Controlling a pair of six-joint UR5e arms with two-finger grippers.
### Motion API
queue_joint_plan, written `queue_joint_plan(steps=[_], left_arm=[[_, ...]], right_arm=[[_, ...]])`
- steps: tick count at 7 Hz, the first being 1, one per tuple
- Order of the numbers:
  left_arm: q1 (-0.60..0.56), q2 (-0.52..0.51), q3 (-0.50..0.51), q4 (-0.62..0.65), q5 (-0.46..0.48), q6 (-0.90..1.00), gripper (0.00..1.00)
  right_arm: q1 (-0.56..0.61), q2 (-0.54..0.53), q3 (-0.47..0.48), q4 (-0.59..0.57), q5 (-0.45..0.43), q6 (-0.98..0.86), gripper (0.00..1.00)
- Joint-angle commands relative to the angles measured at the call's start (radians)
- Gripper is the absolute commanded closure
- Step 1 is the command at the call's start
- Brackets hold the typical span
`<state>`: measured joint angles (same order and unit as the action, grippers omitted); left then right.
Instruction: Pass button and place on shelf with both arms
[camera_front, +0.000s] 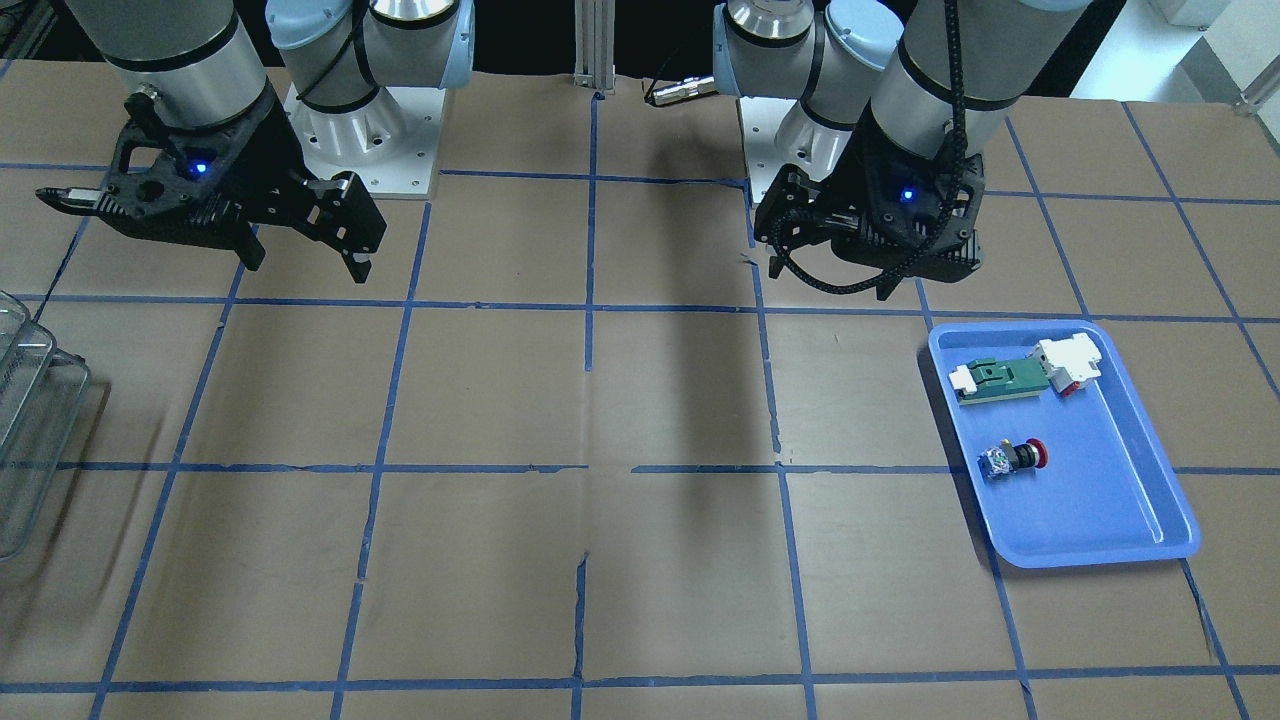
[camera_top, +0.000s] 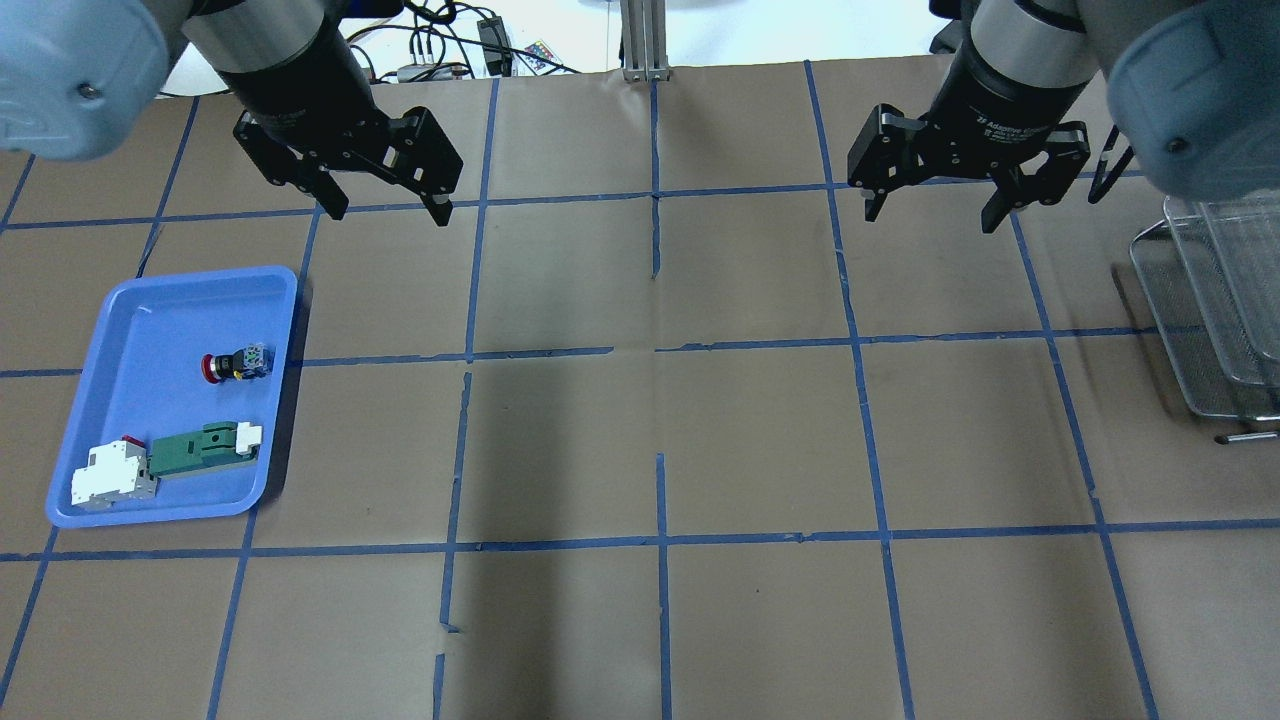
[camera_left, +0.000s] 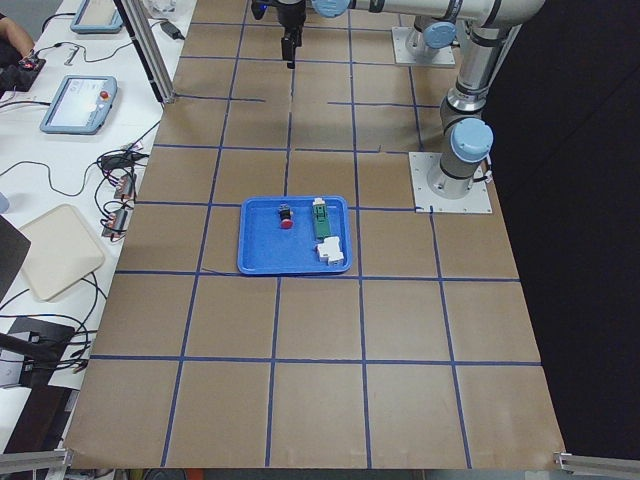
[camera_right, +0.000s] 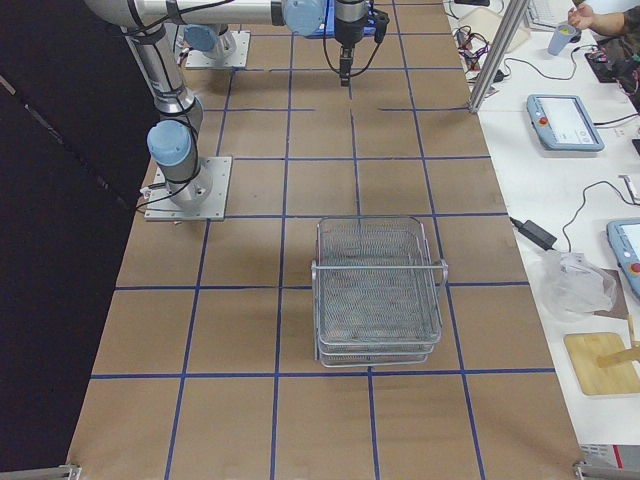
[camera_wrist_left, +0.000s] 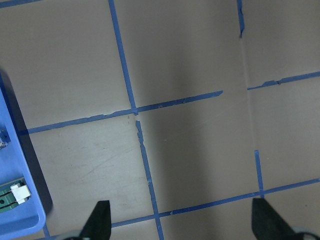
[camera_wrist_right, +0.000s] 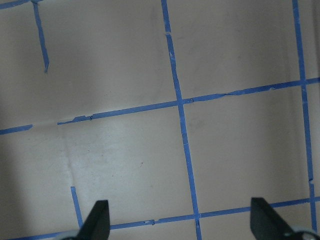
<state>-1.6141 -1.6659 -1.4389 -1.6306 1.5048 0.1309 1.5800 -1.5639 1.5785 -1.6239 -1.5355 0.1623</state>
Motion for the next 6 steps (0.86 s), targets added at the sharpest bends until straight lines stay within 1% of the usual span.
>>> queue_joint_plan(steps=[1, 2, 3, 4, 5, 6], left_arm=[[0.002, 0.000, 0.000, 0.008, -0.001, 0.001, 0.00], [0.019, -0.003, 0.002, 0.020, -0.003, 0.001, 0.00], [0.040, -0.008, -0.002, 0.055, 0.017, 0.001, 0.00], [0.071, -0.008, -0.009, 0.055, 0.058, 0.001, 0.00], [0.130, -0.024, -0.027, 0.055, 0.069, 0.036, 0.00], [0.184, -0.034, -0.055, 0.066, 0.065, 0.126, 0.00]], right_arm=[[0.000, 0.001, 0.000, -0.001, 0.000, -0.001, 0.00], [0.000, 0.001, 0.000, -0.005, 0.000, 0.000, 0.00], [0.000, 0.001, 0.000, -0.004, 0.000, 0.000, 0.00], [0.000, 0.001, 0.000, -0.005, -0.002, 0.000, 0.00], [0.000, 0.001, 0.000, -0.004, -0.002, -0.001, 0.00], [0.000, 0.001, 0.000, -0.004, 0.000, -0.001, 0.00]])
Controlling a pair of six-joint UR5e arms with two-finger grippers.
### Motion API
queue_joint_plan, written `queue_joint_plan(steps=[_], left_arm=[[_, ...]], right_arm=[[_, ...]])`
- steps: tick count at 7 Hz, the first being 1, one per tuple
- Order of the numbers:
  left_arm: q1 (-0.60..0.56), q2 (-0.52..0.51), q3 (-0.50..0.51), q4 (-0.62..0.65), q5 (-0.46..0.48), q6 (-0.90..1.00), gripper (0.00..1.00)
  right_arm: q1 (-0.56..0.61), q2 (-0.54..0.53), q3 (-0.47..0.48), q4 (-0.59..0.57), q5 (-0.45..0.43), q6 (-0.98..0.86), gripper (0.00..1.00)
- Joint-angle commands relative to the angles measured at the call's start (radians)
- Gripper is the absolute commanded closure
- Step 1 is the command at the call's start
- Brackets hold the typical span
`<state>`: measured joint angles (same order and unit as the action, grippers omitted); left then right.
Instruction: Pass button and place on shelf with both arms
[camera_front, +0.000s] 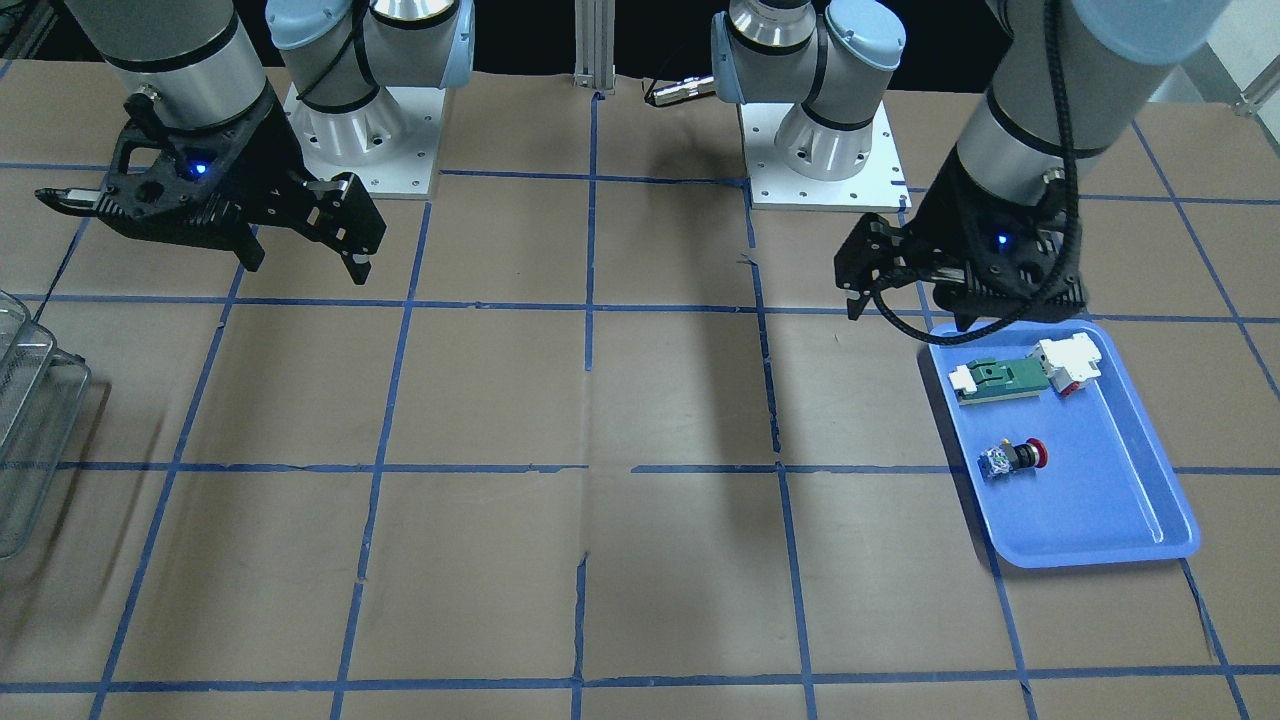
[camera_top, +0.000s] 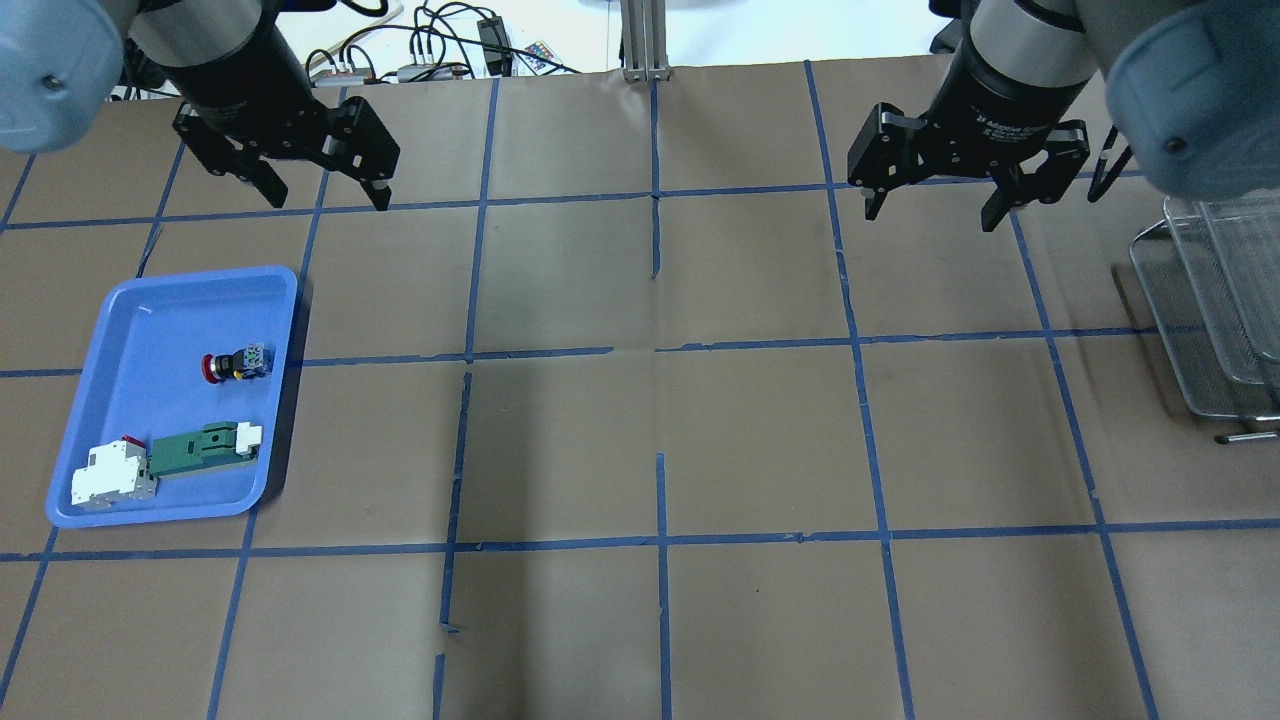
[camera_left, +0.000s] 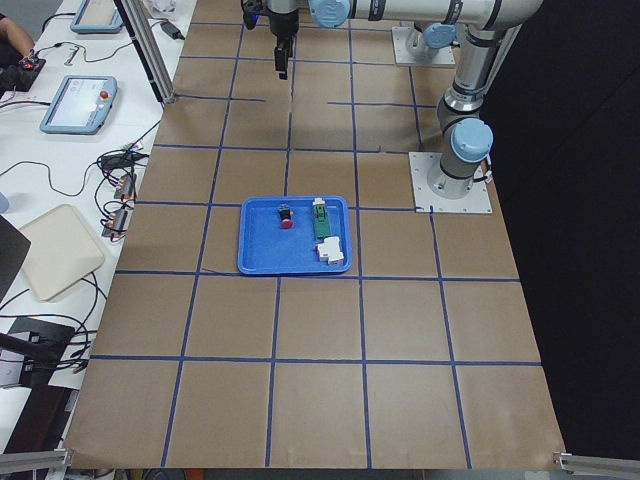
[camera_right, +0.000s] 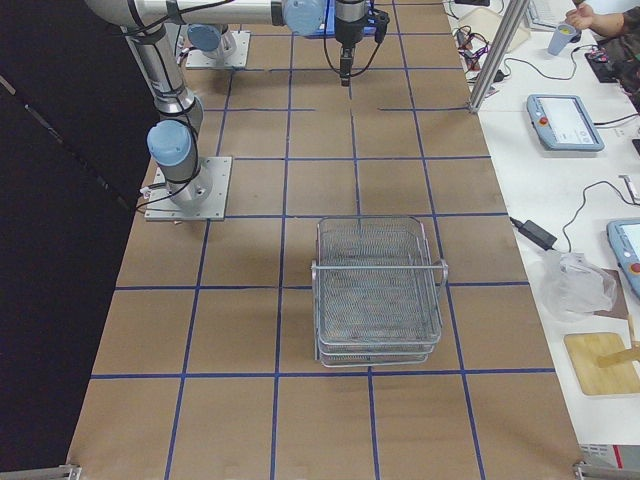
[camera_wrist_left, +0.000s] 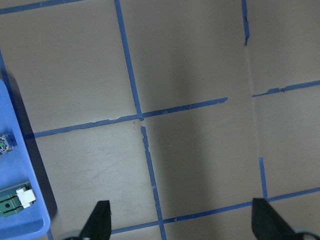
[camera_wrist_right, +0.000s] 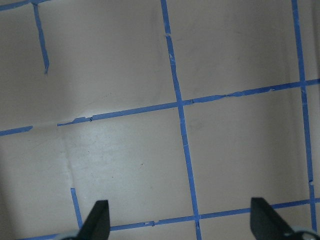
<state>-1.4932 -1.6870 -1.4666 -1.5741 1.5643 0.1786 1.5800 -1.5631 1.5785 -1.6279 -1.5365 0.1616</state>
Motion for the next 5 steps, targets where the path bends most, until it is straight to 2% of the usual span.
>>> queue_joint_plan(steps=[1, 3, 5], left_arm=[[0.120, -0.032, -0.070, 0.052, 0.011, 0.220, 0.00], [0.235, -0.083, -0.167, 0.248, 0.013, 0.461, 0.00], [0.344, -0.143, -0.224, 0.351, 0.051, 0.745, 0.00]], right_arm=[[0.000, 0.000, 0.000, 0.000, 0.001, 0.001, 0.00], [0.000, 0.000, 0.000, 0.000, 0.001, -0.001, 0.00], [0.000, 0.002, 0.000, 0.000, 0.001, -0.001, 0.00]])
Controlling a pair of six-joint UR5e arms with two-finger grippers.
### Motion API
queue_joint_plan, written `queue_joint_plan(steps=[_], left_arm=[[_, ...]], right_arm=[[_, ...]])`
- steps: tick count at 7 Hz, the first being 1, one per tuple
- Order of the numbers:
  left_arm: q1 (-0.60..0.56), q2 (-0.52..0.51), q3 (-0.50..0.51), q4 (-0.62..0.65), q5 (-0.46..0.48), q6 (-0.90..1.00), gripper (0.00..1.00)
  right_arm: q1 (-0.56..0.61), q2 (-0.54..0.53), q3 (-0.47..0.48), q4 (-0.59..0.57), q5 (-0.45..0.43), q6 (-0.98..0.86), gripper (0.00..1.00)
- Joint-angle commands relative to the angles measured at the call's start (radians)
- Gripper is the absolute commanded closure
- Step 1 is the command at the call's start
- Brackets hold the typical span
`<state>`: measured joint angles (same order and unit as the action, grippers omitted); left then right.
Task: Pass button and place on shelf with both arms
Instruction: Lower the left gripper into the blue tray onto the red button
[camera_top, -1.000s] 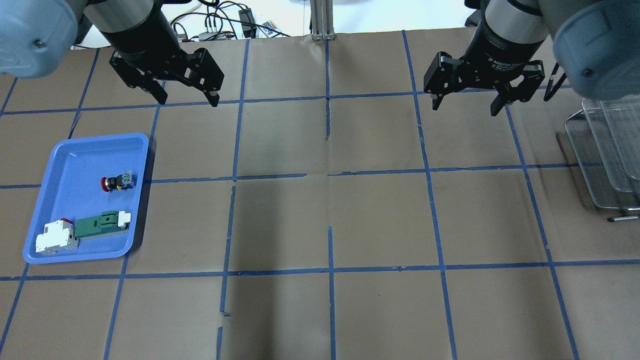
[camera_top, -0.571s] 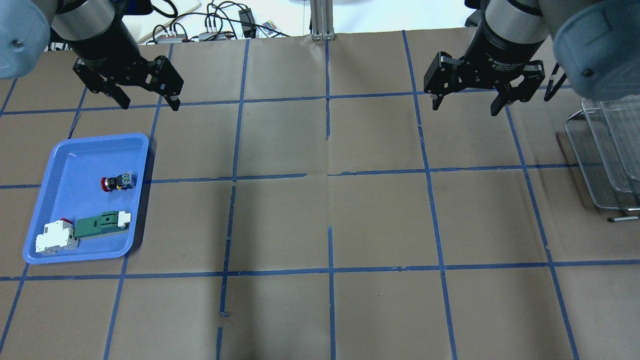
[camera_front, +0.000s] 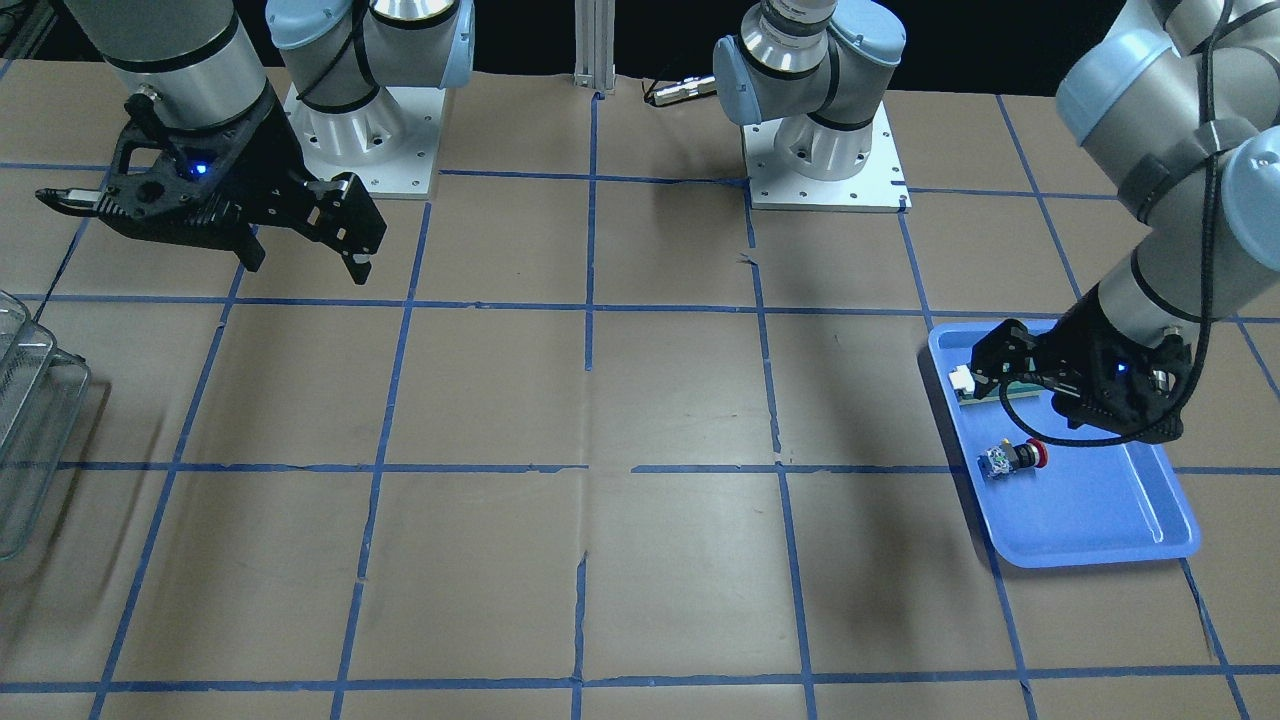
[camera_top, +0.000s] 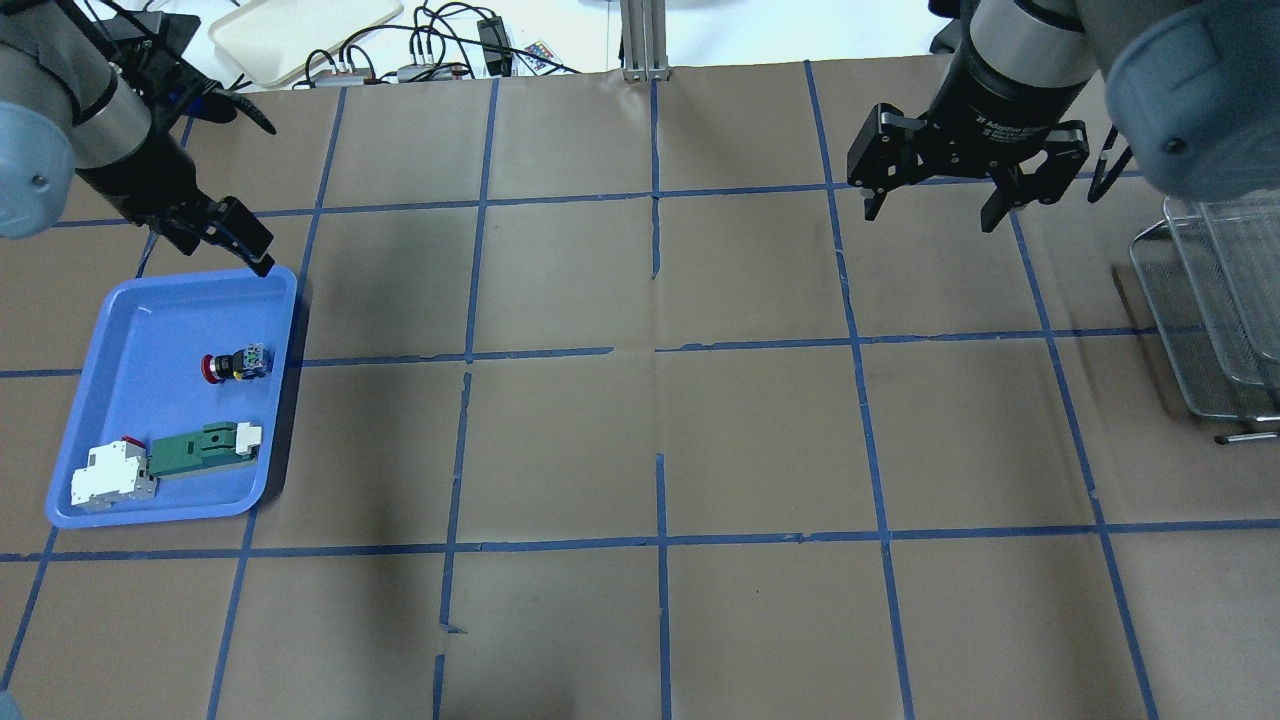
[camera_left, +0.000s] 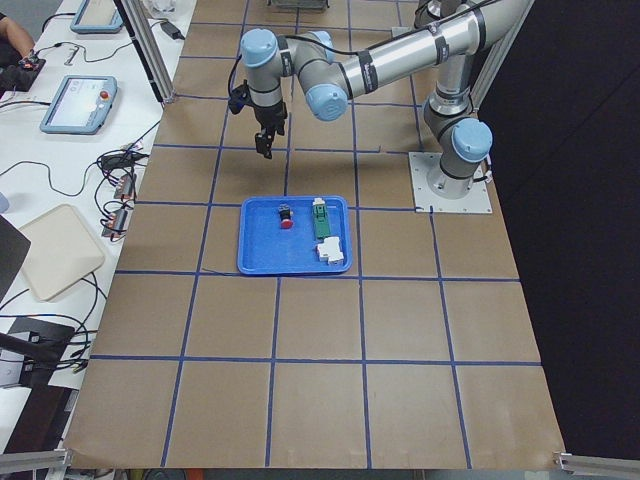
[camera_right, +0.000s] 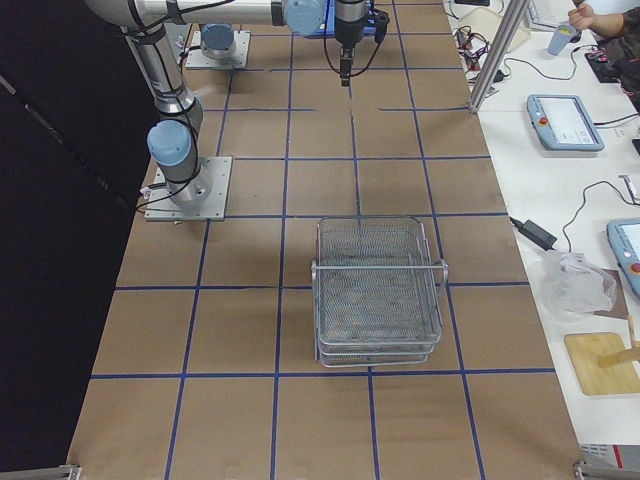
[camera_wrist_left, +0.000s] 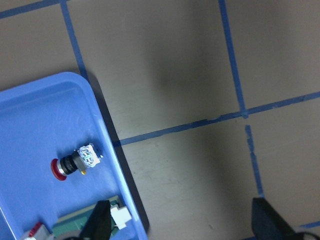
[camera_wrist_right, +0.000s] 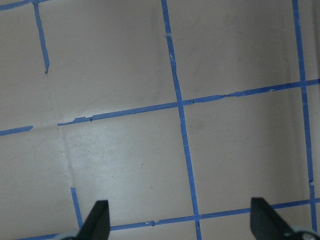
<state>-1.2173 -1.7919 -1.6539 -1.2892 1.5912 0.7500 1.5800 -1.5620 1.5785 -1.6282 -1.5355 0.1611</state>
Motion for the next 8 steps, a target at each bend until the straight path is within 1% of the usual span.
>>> queue_joint_plan(steps=[1, 2, 3, 4, 5, 7, 8], left_arm=[[0.099, -0.072, -0.062, 0.180, 0.030, 0.337, 0.00], [0.110, -0.101, -0.082, 0.230, 0.032, 0.470, 0.00], [0.111, -0.130, -0.102, 0.250, 0.035, 0.678, 0.00], [0.114, -0.158, -0.124, 0.318, 0.036, 0.842, 0.00], [0.114, -0.187, -0.139, 0.347, 0.035, 0.953, 0.00], [0.114, -0.237, -0.142, 0.349, 0.036, 1.076, 0.00], [0.114, -0.250, -0.159, 0.349, 0.047, 1.078, 0.00]], right_arm=[[0.000, 0.000, 0.000, -0.001, 0.000, 0.000, 0.00], [0.000, 0.000, 0.000, 0.001, 0.000, 0.000, 0.00], [0.000, 0.000, 0.000, 0.001, 0.000, 0.000, 0.00], [0.000, 0.000, 0.000, 0.001, 0.000, 0.000, 0.00], [0.000, 0.000, 0.000, 0.001, 0.000, 0.000, 0.00], [0.000, 0.000, 0.000, 0.002, 0.000, 0.000, 0.00], [0.000, 0.000, 0.002, 0.001, 0.000, 0.000, 0.00]])
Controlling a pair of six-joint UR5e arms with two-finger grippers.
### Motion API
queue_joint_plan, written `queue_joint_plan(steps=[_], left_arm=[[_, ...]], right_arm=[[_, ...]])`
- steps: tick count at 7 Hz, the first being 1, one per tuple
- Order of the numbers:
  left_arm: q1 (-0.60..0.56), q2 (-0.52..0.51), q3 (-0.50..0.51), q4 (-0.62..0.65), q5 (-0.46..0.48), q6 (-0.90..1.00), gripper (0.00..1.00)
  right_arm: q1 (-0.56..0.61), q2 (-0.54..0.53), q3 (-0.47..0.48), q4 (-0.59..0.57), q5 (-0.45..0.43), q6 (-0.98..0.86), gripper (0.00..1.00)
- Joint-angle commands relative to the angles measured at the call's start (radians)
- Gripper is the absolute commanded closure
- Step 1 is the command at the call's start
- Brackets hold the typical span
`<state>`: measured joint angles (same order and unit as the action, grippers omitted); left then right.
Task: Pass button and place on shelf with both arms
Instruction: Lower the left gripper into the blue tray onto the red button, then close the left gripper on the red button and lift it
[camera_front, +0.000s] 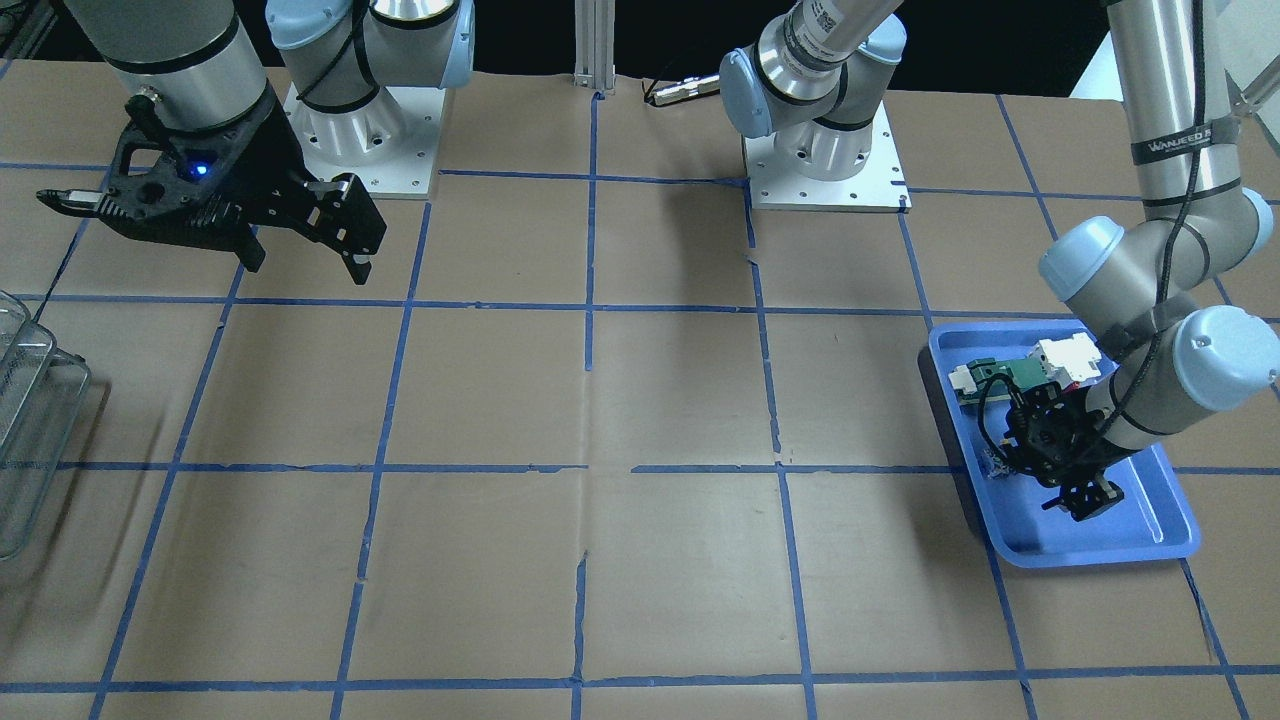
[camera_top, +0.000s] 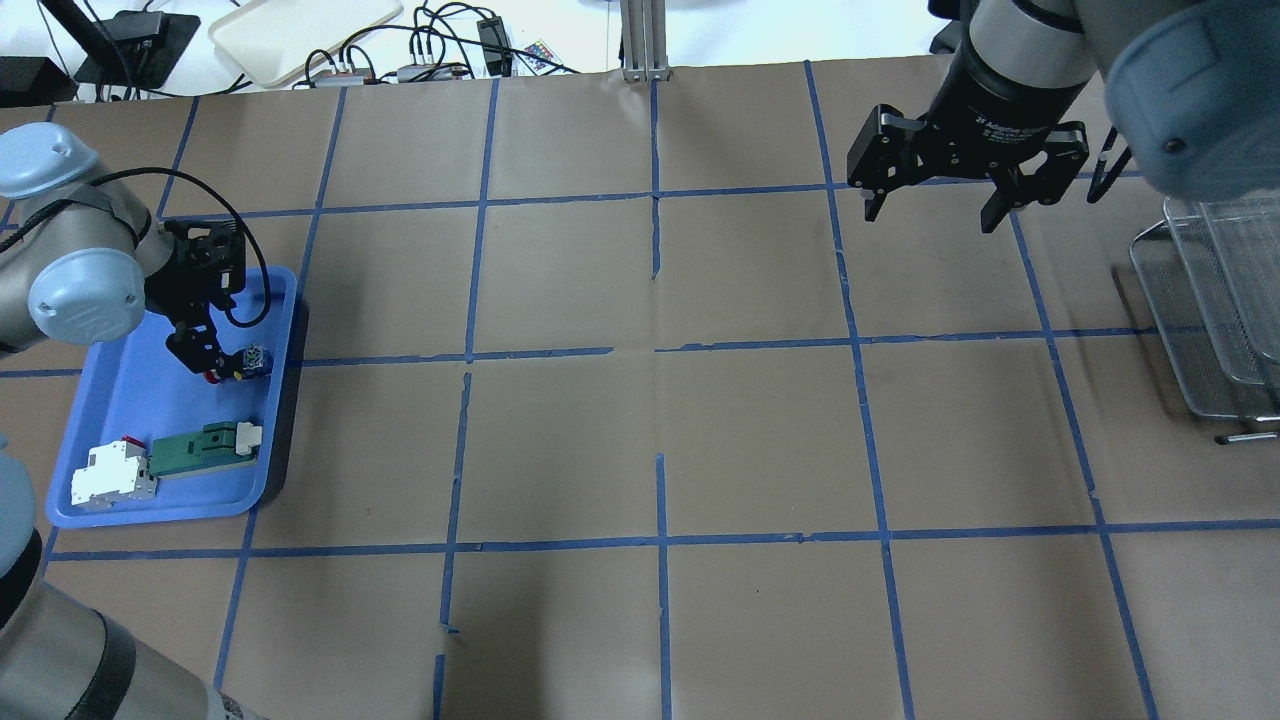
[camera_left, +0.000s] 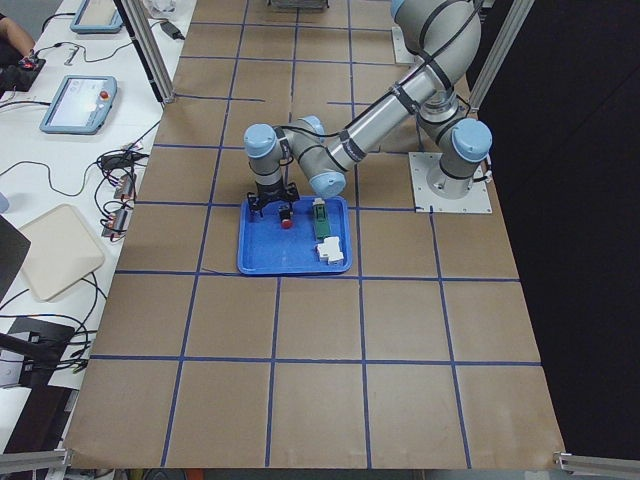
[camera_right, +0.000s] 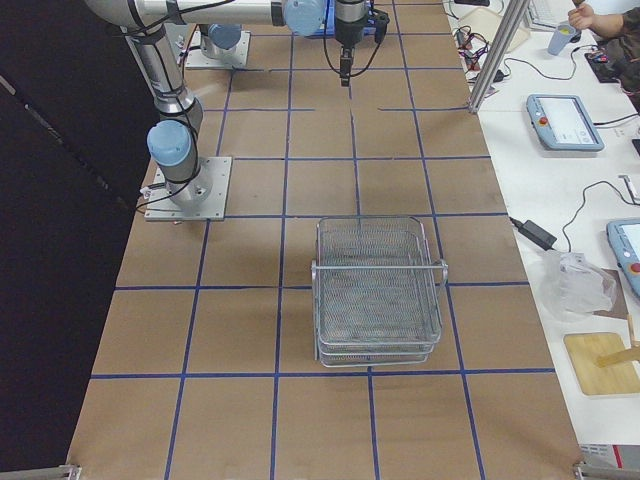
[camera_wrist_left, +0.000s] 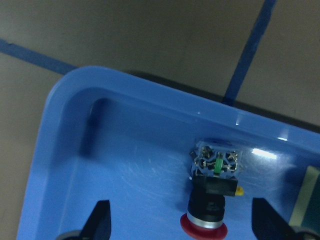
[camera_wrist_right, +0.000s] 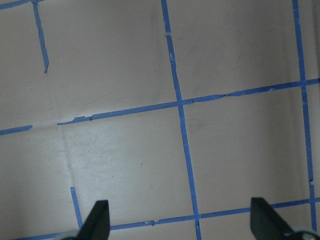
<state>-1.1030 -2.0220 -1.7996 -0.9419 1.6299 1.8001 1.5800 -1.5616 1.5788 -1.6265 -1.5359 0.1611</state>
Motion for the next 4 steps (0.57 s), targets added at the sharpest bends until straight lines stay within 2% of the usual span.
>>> queue_joint_plan(steps=[1, 2, 3, 4], left_arm=[[0.012, -0.012, -0.038, 0.000, 0.013, 0.028, 0.00], [0.032, -0.018, -0.041, 0.005, 0.010, 0.034, 0.27], [0.034, -0.004, -0.041, 0.005, 0.010, 0.036, 0.63], [0.035, 0.008, -0.044, 0.003, 0.010, 0.057, 0.94]], right_arm=[[0.000, 0.000, 0.001, -0.001, 0.000, 0.000, 0.00], [-0.005, 0.002, -0.002, -0.004, 0.000, -0.011, 0.00], [-0.005, 0.003, -0.002, -0.039, 0.000, -0.009, 0.00], [-0.011, 0.035, 0.000, -0.045, 0.000, 0.000, 0.00]])
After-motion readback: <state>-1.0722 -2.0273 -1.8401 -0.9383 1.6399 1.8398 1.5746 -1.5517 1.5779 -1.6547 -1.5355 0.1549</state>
